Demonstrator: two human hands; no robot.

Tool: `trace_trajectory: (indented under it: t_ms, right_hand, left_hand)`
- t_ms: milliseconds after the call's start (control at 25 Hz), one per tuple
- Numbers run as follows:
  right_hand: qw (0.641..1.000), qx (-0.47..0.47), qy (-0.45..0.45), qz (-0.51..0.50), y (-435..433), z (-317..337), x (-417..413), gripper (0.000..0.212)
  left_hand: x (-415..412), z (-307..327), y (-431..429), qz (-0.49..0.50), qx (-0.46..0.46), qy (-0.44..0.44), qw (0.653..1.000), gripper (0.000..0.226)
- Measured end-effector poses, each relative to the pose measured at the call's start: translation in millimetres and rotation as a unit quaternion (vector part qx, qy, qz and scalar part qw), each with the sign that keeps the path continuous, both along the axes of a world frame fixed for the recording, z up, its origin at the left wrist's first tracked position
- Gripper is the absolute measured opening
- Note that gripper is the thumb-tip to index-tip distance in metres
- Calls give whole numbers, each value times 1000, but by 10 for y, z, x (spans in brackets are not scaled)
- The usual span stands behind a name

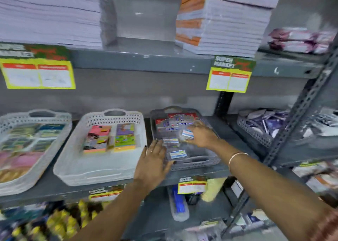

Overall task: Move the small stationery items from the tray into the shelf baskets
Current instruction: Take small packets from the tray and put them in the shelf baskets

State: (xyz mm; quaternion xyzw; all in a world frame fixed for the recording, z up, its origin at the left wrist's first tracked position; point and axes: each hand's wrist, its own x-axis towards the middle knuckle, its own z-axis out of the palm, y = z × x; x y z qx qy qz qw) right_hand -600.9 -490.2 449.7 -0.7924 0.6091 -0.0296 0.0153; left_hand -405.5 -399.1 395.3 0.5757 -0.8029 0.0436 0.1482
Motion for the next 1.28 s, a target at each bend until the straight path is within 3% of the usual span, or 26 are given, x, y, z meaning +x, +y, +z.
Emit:
trace_trajectory:
  t_ms: [240, 520, 1280]
  right_hand:
    - [994, 95, 60, 13, -93, -329, -511, 47]
    - [989, 131, 54, 31, -204, -471, -520, 42]
    - [993, 121, -13, 1, -219, -602, -554, 48]
  left_hand:
    - [-386, -167, -187, -11, 58, -53, 997, 58]
    - [-469, -180, -254, 1, 69, -61, 996, 61]
    - [-490, -268, -250, 27, 20, -53, 998, 66]
